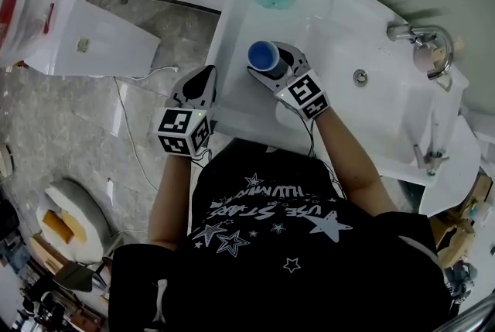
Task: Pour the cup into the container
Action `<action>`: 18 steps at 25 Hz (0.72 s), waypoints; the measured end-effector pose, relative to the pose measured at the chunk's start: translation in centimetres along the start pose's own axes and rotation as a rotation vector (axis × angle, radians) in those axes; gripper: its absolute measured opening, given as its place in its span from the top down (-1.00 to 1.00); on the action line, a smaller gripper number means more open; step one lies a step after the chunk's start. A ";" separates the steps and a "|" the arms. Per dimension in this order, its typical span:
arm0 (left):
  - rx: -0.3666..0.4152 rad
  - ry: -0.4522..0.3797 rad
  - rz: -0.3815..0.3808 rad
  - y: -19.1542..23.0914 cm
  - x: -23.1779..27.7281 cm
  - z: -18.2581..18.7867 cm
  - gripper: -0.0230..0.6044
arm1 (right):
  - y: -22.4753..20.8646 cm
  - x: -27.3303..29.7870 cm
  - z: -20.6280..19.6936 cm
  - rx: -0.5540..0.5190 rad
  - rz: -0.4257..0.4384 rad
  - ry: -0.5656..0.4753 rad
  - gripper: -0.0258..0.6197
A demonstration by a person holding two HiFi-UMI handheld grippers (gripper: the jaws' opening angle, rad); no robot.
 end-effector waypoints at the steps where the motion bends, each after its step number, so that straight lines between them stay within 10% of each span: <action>1: -0.001 -0.003 -0.003 -0.1 0.0 0.1 0.90 | -0.1 -0.2 0.1 0.008 -0.008 -0.007 0.00; 18: 0.029 -0.066 0.017 -3.6 -0.5 3.0 0.90 | -3.5 -8.8 5.3 0.094 -0.066 -0.063 0.02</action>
Point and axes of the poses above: the fingertips, and each gripper's own axes: x forward along the fingers, y to its left, z out of its top, the point moved 4 cm from there along -x, backward along the fingers, and after that the axes turned 1 degree about z, right-handed, at the moved point
